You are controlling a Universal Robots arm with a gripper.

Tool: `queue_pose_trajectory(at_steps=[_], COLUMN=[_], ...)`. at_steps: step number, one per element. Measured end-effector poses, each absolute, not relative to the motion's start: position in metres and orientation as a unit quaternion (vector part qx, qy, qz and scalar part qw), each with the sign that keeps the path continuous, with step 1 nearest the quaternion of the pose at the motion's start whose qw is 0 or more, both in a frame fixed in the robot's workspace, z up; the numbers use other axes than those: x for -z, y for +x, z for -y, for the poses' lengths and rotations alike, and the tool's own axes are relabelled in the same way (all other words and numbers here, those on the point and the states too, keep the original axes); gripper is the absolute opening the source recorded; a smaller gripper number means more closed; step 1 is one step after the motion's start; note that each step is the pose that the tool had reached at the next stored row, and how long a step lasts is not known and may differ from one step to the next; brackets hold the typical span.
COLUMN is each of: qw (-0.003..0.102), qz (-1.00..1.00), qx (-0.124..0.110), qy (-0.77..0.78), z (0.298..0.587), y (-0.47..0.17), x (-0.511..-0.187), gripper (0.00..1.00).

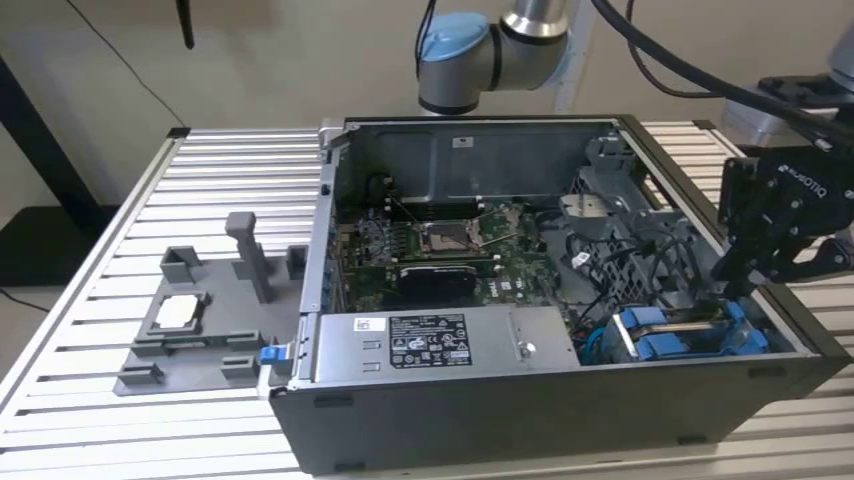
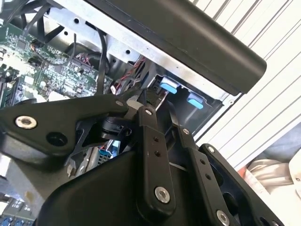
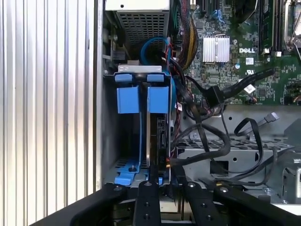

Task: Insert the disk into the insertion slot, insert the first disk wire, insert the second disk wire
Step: 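Insert the second disk wire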

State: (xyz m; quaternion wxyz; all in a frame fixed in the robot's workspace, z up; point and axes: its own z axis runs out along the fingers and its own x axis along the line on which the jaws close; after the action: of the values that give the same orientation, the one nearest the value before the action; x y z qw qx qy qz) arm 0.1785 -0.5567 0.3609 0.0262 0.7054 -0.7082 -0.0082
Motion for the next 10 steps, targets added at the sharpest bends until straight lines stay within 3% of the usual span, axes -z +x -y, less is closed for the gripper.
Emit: queue_pose_trajectory(at_steps=[10], qw=[0.021], qz=[0.708], qx=[0.003], qy=[0.705], z=[0.554], y=[0.168], x=[-0.364], gripper=[0.27])
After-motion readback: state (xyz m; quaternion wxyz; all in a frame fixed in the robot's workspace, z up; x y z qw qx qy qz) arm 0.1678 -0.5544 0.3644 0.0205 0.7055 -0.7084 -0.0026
